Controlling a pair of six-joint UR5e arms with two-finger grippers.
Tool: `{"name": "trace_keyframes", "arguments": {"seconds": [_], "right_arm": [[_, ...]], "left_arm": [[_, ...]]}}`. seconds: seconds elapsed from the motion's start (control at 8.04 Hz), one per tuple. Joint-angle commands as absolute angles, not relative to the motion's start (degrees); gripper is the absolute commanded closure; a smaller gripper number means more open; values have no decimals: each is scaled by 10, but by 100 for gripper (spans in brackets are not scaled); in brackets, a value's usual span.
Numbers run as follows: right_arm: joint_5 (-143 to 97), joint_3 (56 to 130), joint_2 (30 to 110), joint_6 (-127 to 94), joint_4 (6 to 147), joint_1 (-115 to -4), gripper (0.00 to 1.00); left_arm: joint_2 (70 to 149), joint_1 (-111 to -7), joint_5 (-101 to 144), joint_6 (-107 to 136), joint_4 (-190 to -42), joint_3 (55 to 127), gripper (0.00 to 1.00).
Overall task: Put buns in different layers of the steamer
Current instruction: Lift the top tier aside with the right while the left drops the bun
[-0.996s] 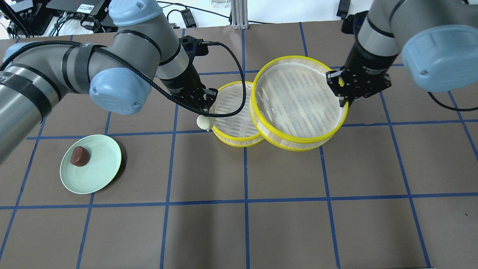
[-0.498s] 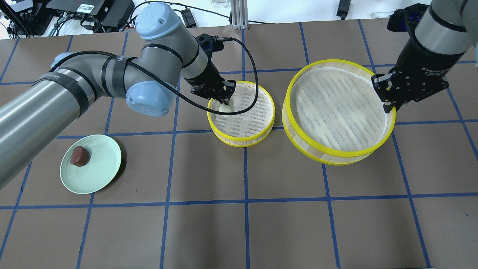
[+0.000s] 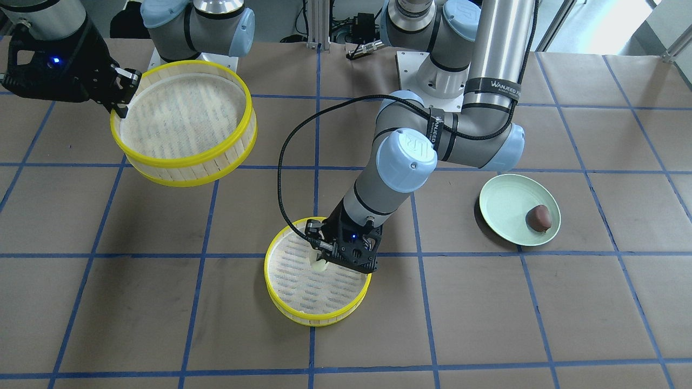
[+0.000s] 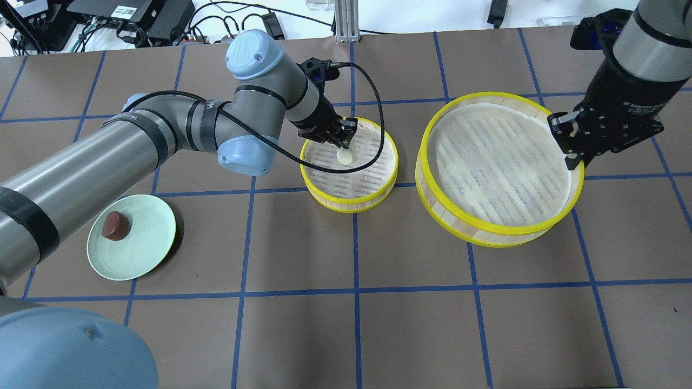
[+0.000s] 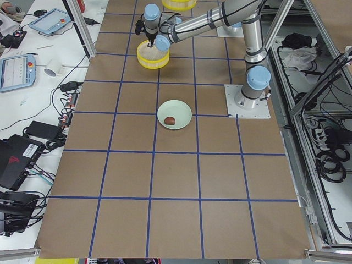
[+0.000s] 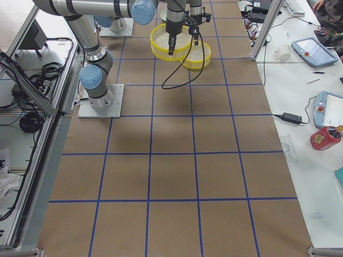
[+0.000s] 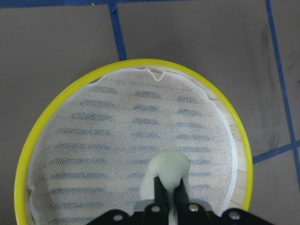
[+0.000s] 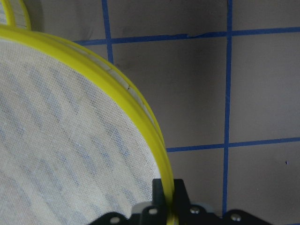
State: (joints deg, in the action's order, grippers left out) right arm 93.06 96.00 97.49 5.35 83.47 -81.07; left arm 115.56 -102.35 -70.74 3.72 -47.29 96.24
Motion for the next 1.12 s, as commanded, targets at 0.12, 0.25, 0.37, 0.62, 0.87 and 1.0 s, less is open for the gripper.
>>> {"name": "trace_keyframes", "arguments": {"seconds": [0.12,0.25,0.37,0.62,0.87,1.0], "right_arm": [[935,957,976,48,803,-810,97],[935,957,976,48,804,-810,97],[935,957,976,47,804,-810,97],[934,957,975,48,807,-810,97],[934,957,974,47,808,-810,97],[933,956,973,47,809,-810,97]], "left_arm": [[1170,-1024,-708,53,-466,962,24],[1168,-1024,-708,72,-466,962,14],[1161,-1024,-708,73,-469,962,12],[1153,-1024,-709,71,-472,962,12],[1153,-1024,-709,69,-472,962,12],[1154,-1024,-710,66,-472,962,12]]}}
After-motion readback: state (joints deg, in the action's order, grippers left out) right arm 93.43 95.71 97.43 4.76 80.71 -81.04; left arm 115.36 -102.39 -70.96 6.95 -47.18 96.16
